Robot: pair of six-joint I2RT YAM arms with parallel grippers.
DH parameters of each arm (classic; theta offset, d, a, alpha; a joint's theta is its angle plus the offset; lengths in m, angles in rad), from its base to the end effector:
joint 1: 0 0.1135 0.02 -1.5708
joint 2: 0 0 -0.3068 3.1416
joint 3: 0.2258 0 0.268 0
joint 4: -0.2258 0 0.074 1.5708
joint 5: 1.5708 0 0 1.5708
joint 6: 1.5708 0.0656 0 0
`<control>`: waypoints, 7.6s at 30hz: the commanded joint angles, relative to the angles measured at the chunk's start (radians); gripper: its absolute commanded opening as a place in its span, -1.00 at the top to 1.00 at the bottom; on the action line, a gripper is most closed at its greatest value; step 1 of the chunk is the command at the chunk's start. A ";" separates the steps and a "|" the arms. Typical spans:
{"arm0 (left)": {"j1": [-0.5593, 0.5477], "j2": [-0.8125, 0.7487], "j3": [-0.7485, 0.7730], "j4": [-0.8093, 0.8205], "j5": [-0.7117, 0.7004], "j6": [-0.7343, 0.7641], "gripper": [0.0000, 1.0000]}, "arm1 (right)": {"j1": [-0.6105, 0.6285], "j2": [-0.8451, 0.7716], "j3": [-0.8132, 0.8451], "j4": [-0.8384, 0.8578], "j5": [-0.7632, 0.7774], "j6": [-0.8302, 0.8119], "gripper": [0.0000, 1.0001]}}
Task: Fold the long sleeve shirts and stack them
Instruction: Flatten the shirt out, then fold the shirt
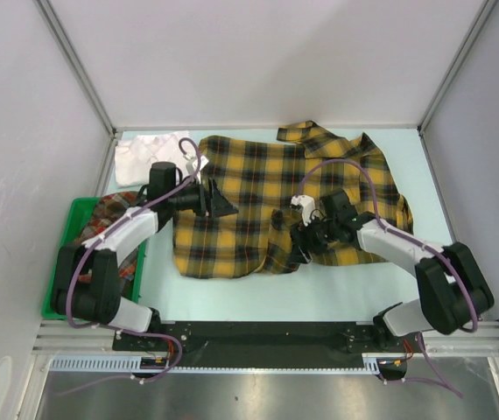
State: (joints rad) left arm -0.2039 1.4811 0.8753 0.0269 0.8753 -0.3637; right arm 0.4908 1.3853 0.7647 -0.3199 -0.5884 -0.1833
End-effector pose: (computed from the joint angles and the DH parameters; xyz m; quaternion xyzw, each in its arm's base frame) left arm 0.3213 -0.1179 0.2562 0.1375 0.8102 -0.4785 0.3094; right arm 0.2356 0.1672 0.2081 -0.3857 0.8290 0.3179 0.2509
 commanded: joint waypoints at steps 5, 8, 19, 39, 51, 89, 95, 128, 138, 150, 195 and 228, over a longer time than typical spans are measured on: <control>0.015 -0.169 -0.090 -0.127 -0.007 0.164 -0.58 | -0.031 0.141 0.068 0.061 -0.048 0.201 -0.43; 0.017 -0.185 -0.113 -0.124 -0.009 0.167 -0.58 | -0.044 0.136 0.058 0.073 -0.097 0.246 -0.11; 0.008 -0.150 -0.096 -0.274 -0.080 0.396 -0.47 | -0.138 -0.072 0.128 -0.116 -0.209 0.225 1.00; -0.048 -0.125 -0.007 -0.627 0.016 0.873 -0.45 | -0.107 -0.549 0.352 -0.579 -0.236 0.225 1.00; -0.526 -0.335 0.085 -0.089 -0.166 0.568 -0.76 | -0.080 -0.703 0.404 -0.636 -0.179 0.042 1.00; -1.066 -0.259 0.324 -0.242 -0.337 0.677 1.00 | -0.391 -0.925 0.576 -1.095 -0.236 -0.529 -1.00; -1.045 -0.236 0.349 -0.206 -0.381 0.632 1.00 | -0.481 -0.878 0.547 -1.195 -0.370 -0.703 -0.99; -0.383 -0.563 -0.028 -0.999 -0.438 1.349 -0.19 | -0.465 -0.758 0.432 -1.059 -0.283 -0.794 1.00; -0.207 -0.541 -0.337 -0.811 -0.611 1.510 -0.17 | -0.465 -0.678 0.436 -1.044 -0.243 -0.805 1.00; -0.206 -0.512 -0.464 -0.688 -0.656 1.671 0.20 | -0.452 -0.628 0.444 -1.059 -0.215 -0.834 1.00; 0.064 0.274 0.482 -0.878 -0.503 1.375 1.00 | -0.525 0.423 1.341 -1.015 -0.208 -1.302 1.00; 0.072 0.410 0.516 -0.831 -0.555 1.341 1.00 | -0.414 0.695 1.503 -0.889 -0.212 -1.299 1.00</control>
State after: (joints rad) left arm -0.1452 1.8900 1.3838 -0.8272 0.3248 0.9943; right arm 0.0578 2.0670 2.2177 -1.2602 -0.7750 -1.4826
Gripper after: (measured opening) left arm 0.008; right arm 0.021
